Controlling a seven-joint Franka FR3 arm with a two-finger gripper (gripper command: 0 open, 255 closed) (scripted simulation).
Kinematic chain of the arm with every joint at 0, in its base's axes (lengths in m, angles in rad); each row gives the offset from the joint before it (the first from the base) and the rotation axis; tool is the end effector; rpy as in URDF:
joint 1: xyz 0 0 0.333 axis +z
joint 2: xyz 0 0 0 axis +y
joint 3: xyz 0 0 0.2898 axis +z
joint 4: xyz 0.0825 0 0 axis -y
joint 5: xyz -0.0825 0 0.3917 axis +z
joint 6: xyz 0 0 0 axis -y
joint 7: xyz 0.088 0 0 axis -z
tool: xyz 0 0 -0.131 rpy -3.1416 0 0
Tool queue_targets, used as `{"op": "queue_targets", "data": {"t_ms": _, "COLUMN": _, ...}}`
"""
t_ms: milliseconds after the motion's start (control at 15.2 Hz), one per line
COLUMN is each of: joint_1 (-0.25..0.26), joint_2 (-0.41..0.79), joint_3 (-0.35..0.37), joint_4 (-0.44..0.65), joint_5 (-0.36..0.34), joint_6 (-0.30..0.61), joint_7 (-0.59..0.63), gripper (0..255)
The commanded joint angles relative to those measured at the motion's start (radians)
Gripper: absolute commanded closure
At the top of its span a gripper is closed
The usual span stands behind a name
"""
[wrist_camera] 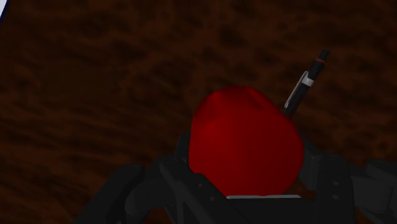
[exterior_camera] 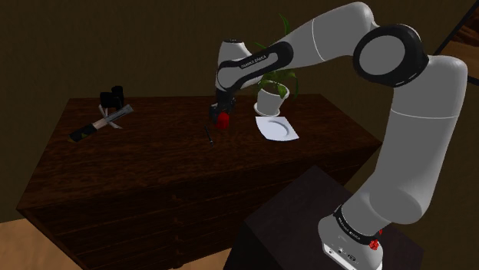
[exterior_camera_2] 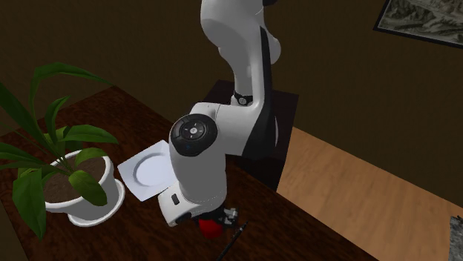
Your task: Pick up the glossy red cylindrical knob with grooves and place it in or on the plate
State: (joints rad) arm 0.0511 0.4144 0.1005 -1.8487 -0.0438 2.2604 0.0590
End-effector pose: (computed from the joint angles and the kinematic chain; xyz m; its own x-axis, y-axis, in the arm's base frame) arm 0.6275 0.0919 0.2485 0.9937 0.1118 -0.0006 0.1118 -0.9937 -0.0066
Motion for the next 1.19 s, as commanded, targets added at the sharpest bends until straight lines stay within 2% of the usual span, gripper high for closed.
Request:
{"op": "queue_targets", "data": {"t_ms": 0, "joint_1": -0.001, "joint_2": -0.015, "joint_3": 0.001, "joint_4": 0.009, "joint_5": 0.002, "joint_6": -0.024, "joint_7": -0.002, "gripper": 255}}
{"op": "queue_targets", "data": {"t_ms": 330, "joint_1": -0.002, "joint_2": -0.045, "joint_3": 0.003, "joint_4": 0.026, "joint_5": 0.006, "joint_6": -0.072, "joint_7": -0.004, "gripper": 255}}
{"op": "queue_targets", "data": {"t_ms": 726, "joint_1": -0.088, "joint_2": -0.154, "joint_3": -0.030, "joint_4": -0.135, "joint_5": 0.029, "joint_6": -0.018, "joint_7": -0.130, "gripper": 255}}
{"op": "queue_targets", "data": {"t_ms": 1122, "joint_1": -0.170, "joint_2": -0.235, "joint_3": -0.076, "joint_4": -0.251, "joint_5": 0.046, "joint_6": 0.017, "joint_7": -0.267, "gripper": 255}}
